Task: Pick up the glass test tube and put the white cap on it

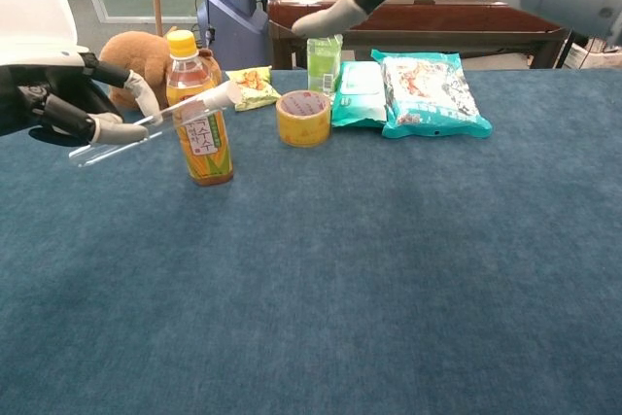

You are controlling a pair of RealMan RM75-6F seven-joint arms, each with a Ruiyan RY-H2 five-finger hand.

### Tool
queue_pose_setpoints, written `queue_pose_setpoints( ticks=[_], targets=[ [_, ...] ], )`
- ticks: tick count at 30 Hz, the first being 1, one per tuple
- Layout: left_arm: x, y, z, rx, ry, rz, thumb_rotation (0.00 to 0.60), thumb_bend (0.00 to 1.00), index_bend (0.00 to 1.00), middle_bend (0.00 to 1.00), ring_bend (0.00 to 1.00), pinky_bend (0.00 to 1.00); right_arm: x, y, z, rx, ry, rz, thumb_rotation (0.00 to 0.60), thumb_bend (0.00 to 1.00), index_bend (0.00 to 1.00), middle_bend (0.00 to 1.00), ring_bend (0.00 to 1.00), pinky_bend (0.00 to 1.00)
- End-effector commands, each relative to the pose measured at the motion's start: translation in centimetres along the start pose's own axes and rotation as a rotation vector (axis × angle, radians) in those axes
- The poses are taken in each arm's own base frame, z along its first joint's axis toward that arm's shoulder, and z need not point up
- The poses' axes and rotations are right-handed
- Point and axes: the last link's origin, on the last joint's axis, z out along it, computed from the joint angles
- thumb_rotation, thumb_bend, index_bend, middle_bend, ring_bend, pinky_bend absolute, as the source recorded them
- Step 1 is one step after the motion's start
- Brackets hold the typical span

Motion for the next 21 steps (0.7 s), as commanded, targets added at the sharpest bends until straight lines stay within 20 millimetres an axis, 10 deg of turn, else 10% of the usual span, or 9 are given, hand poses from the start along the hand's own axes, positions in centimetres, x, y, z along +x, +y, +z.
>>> queue_pose_setpoints(
  ticks=[1,21],
  targets=[
    [-0.2,-0.5,0.1,0.011,0.000,0.004,0.600,0.33,0.62,0.99,1.00,1.00,2.0,0.9,-1.5,-0.032,0.029,-0.039,0.600,0.09,0.34,1.00,1.00,1.00],
    [-3.9,-3.1,2.9,0.045,0.069,0.392,0.600,0.33,0.62,0.98,1.00,1.00,7.5,5.3,-8.1,-0.198,0.087,-0.157,0.600,0.09,0.34,1.00,1.00,1.00]
  ],
)
